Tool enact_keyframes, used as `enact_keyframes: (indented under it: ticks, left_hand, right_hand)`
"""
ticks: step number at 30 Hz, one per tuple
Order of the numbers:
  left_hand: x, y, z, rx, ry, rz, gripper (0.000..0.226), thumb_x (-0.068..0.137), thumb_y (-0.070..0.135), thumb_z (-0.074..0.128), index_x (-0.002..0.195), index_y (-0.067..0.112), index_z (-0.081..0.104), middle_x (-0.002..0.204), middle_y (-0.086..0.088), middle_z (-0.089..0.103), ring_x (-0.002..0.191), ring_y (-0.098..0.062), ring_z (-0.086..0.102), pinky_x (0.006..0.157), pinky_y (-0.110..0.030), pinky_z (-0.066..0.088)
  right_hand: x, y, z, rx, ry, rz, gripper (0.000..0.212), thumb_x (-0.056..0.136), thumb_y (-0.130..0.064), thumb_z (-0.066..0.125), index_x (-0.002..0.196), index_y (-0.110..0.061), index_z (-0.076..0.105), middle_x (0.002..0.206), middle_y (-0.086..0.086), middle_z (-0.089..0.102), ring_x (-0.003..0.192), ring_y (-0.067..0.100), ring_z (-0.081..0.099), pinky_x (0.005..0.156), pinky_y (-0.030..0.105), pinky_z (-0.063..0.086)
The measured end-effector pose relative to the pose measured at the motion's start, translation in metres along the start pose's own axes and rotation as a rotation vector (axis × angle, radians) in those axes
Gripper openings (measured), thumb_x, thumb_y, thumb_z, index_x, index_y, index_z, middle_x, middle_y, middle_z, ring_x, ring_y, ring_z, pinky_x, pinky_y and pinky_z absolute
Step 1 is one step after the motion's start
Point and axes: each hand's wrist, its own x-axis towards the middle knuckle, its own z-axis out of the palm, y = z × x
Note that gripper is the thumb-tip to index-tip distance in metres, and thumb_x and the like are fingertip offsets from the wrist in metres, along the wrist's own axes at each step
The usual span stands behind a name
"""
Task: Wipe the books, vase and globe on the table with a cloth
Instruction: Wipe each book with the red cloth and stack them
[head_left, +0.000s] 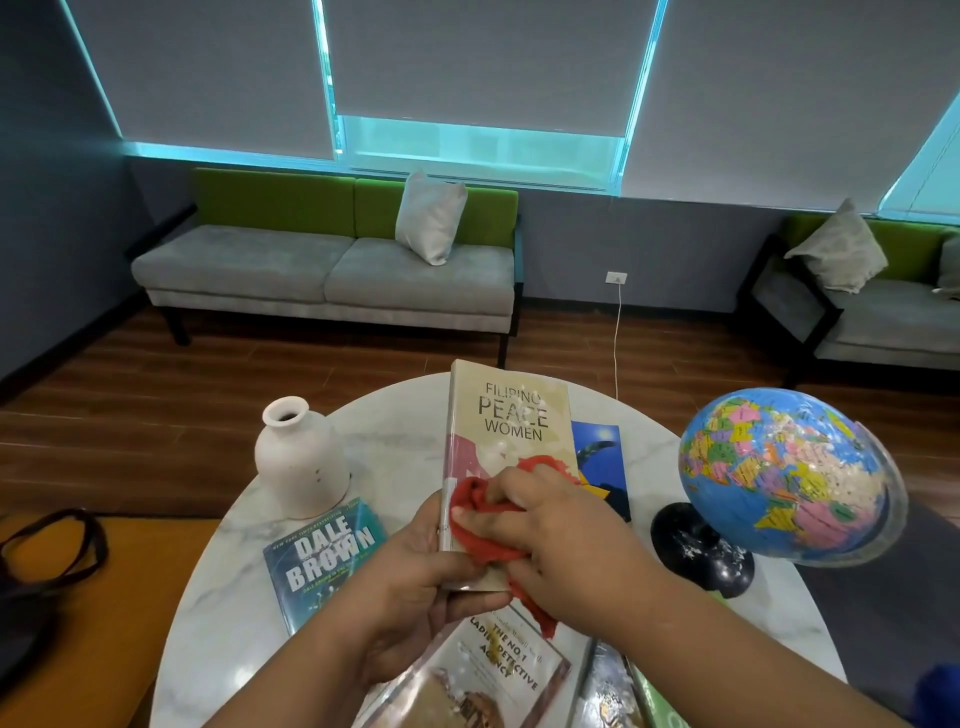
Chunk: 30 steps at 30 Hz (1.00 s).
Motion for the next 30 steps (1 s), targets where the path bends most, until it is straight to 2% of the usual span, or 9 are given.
enact_keyframes:
  ticks: [4, 9, 13, 16, 18, 22, 24, 27, 30]
  left_hand:
    - [0.000, 0.001, -0.001, -0.005, -0.003, -0.014, 0.057, 0.087, -0.017, 0.047, 0.130, 0.021, 0.052, 0.115, -0.024, 0.066, 0.101, -0.041, 0.066, 0.070, -0.035, 0.061]
    - [-0.001, 0.001, 0.000, 0.008, -0.037, -0.012, 0.061, 0.084, -0.016, 0.051, 0.131, 0.024, 0.052, 0.114, -0.019, 0.068, 0.095, -0.038, 0.067, 0.071, -0.034, 0.061]
    - [0.000, 0.001, -0.001, -0.003, -0.008, -0.009, 0.058, 0.086, -0.018, 0.048, 0.129, 0.020, 0.053, 0.113, -0.023, 0.067, 0.098, -0.041, 0.067, 0.069, -0.035, 0.061]
    - [0.000, -0.001, 0.000, 0.008, -0.004, -0.003, 0.061, 0.084, -0.019, 0.050, 0.130, 0.020, 0.053, 0.112, -0.022, 0.068, 0.092, -0.036, 0.069, 0.070, -0.035, 0.061]
    - [-0.001, -0.002, 0.002, 0.015, -0.002, -0.003, 0.060, 0.082, -0.019, 0.052, 0.129, 0.020, 0.053, 0.109, -0.021, 0.068, 0.088, -0.033, 0.069, 0.068, -0.035, 0.061]
    - [-0.003, -0.002, 0.005, 0.002, -0.037, -0.022, 0.056, 0.084, -0.019, 0.049, 0.126, 0.018, 0.054, 0.111, -0.024, 0.067, 0.095, -0.039, 0.068, 0.068, -0.035, 0.061]
    - [-0.003, -0.002, 0.004, -0.004, -0.028, -0.017, 0.057, 0.084, -0.019, 0.049, 0.126, 0.019, 0.054, 0.113, -0.025, 0.066, 0.099, -0.041, 0.067, 0.068, -0.035, 0.061]
    - [-0.004, -0.003, -0.001, -0.013, -0.003, 0.017, 0.061, 0.082, -0.018, 0.051, 0.129, 0.021, 0.054, 0.116, -0.021, 0.066, 0.099, -0.038, 0.067, 0.073, -0.036, 0.061]
    - [-0.005, -0.001, -0.005, -0.057, 0.012, 0.020, 0.060, 0.082, -0.018, 0.051, 0.130, 0.019, 0.053, 0.119, -0.022, 0.065, 0.105, -0.042, 0.064, 0.078, -0.041, 0.058]
  right_hand:
    - [0.004, 0.010, -0.006, 0.009, 0.080, 0.087, 0.049, 0.090, -0.028, 0.052, 0.135, -0.045, 0.049, 0.123, -0.012, 0.047, 0.108, 0.018, 0.042, 0.086, 0.038, 0.048]
    - [0.002, 0.007, 0.002, 0.002, -0.011, -0.050, 0.049, 0.083, -0.037, 0.041, 0.130, -0.043, 0.054, 0.116, -0.010, 0.053, 0.100, 0.020, 0.048, 0.074, 0.039, 0.050]
    - [0.009, 0.013, 0.001, 0.036, 0.145, 0.094, 0.047, 0.090, -0.032, 0.052, 0.135, -0.044, 0.049, 0.123, -0.010, 0.048, 0.109, 0.020, 0.043, 0.088, 0.039, 0.048]
    - [0.006, 0.001, 0.003, 0.033, 0.051, -0.005, 0.049, 0.085, -0.039, 0.045, 0.134, -0.042, 0.051, 0.118, -0.009, 0.050, 0.105, 0.021, 0.045, 0.082, 0.041, 0.049]
    - [0.006, -0.002, 0.006, 0.027, 0.024, -0.063, 0.049, 0.085, -0.034, 0.049, 0.133, -0.043, 0.050, 0.118, -0.009, 0.050, 0.104, 0.021, 0.045, 0.081, 0.040, 0.049]
    - [0.018, 0.015, 0.001, 0.070, 0.217, 0.169, 0.051, 0.093, -0.029, 0.053, 0.139, -0.046, 0.041, 0.126, -0.013, 0.043, 0.114, 0.016, 0.040, 0.094, 0.036, 0.046]
    - [0.016, 0.015, -0.001, 0.025, 0.159, 0.153, 0.051, 0.094, -0.033, 0.047, 0.142, -0.046, 0.037, 0.126, -0.012, 0.042, 0.114, 0.016, 0.039, 0.094, 0.035, 0.045]
    - [0.003, 0.002, 0.001, 0.030, -0.037, -0.013, 0.052, 0.087, -0.039, 0.040, 0.138, -0.046, 0.042, 0.122, -0.009, 0.047, 0.110, 0.019, 0.043, 0.087, 0.037, 0.046]
    - [0.000, 0.019, 0.002, 0.019, 0.019, 0.075, 0.051, 0.092, -0.032, 0.051, 0.137, -0.052, 0.041, 0.123, -0.014, 0.045, 0.112, 0.014, 0.042, 0.091, 0.031, 0.045]
